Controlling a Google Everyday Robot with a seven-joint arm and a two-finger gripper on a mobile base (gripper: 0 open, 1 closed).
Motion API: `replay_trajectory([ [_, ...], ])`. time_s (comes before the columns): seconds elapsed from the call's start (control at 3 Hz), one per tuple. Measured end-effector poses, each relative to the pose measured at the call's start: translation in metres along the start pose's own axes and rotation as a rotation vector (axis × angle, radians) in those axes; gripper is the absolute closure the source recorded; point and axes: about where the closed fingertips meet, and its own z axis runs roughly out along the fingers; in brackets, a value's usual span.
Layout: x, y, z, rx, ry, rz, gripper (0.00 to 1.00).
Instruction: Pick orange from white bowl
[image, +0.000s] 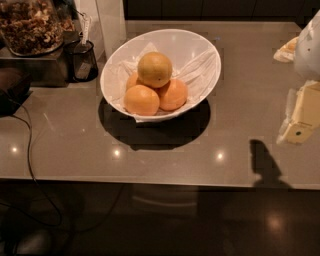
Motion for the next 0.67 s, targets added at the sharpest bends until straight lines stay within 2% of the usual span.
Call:
replay_trajectory([
  [0.33,0.0,0.0,0.0,0.0,0.0,0.0,0.0],
  [0.67,-0.013,-0.003,0.0,0.004,-0.061,-0.028,0.0],
])
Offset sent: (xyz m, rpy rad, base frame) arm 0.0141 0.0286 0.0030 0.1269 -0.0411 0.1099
